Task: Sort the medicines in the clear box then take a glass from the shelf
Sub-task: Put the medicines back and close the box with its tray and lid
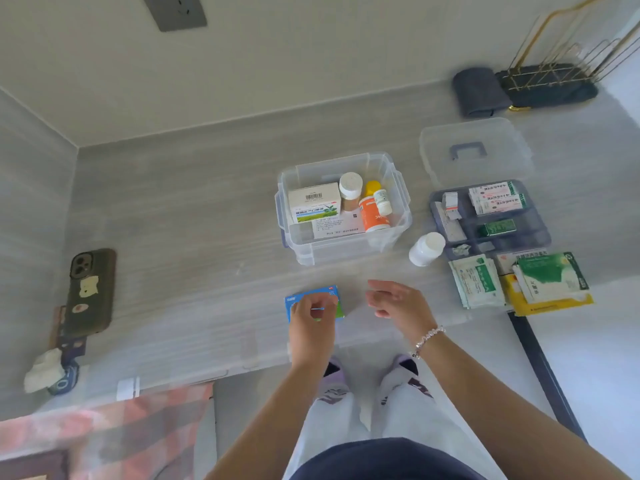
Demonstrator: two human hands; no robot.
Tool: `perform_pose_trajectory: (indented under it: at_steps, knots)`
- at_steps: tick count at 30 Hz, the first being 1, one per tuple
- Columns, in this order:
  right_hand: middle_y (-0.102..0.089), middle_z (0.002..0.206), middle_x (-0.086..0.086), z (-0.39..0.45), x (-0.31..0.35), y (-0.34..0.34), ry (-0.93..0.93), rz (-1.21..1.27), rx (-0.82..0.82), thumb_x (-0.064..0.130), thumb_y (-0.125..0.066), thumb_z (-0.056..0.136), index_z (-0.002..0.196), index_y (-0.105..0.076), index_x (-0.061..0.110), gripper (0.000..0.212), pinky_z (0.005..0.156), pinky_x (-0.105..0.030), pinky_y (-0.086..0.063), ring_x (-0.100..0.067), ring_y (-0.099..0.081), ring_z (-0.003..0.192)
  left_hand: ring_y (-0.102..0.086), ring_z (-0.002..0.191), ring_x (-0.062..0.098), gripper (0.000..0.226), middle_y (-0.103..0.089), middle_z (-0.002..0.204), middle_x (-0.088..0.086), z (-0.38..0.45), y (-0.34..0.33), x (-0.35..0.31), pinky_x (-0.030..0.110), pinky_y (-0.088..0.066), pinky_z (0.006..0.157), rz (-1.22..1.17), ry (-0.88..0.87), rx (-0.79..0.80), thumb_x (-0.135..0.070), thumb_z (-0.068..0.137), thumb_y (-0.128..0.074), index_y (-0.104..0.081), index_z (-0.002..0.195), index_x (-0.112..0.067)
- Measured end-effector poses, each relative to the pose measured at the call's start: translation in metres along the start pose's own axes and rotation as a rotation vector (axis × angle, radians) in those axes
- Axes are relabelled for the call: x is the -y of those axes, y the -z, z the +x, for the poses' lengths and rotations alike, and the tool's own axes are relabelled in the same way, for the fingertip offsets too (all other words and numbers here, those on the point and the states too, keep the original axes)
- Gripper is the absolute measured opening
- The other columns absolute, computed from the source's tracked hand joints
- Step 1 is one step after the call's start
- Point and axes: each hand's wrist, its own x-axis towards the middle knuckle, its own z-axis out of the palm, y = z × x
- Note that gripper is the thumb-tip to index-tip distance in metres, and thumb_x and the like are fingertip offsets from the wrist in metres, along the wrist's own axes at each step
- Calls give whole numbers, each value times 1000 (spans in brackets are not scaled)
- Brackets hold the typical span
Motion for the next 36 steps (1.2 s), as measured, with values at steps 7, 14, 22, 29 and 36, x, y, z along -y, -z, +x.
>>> perform_pose_trajectory:
  at_steps: [7, 14, 22, 29, 36]
  knots:
    - [-71, 85, 0, -25, 5, 106, 133, -29, -163, 16, -67, 81, 104, -67, 17, 23, 74, -20, -54, -14, -66, 81, -62, 73, 13, 9, -64, 75, -10, -47, -90, -38, 30, -51, 72, -37, -8, 324, -27, 87, -60, -60, 78, -30]
    - [-62, 85, 7, -17, -10, 223, 182, -370, -404, 24, -64, 83, 107, -64, 15, 26, 58, -6, -38, 4, -54, 72, -65, 80, 12, 5, -67, 79, -8, -67, -190, -65, 25, -56, 75, 7, 43, 448, -29, 88, -59, -60, 83, -31]
    - [-49, 132, -12, 20, -29, 302, 120, -617, -573, 27, -64, 81, 130, -50, 15, 52, 104, -36, -29, -30, -39, 124, -65, 96, 19, 37, -65, 109, -4, -79, -282, -76, 33, -52, 88, 108, 133, 388, -27, 89, -54, -56, 125, -18]
    - [-67, 93, -7, 39, -24, 328, 108, -647, -361, 25, -55, 87, 101, -65, 11, 23, 85, -34, -43, -24, -55, 95, -52, 60, 11, 19, -67, 80, -10, -86, -312, -83, 22, -43, 56, 193, 70, 330, -20, 89, -54, -62, 82, -36]
    - [-69, 97, -5, 35, -16, 327, 114, -506, -384, 27, -59, 85, 99, -69, 12, 23, 78, -29, -46, -20, -60, 93, -58, 71, -2, 19, -62, 76, -25, -84, -315, -91, 13, -41, 55, 183, 62, 304, -22, 86, -61, -69, 104, -26]
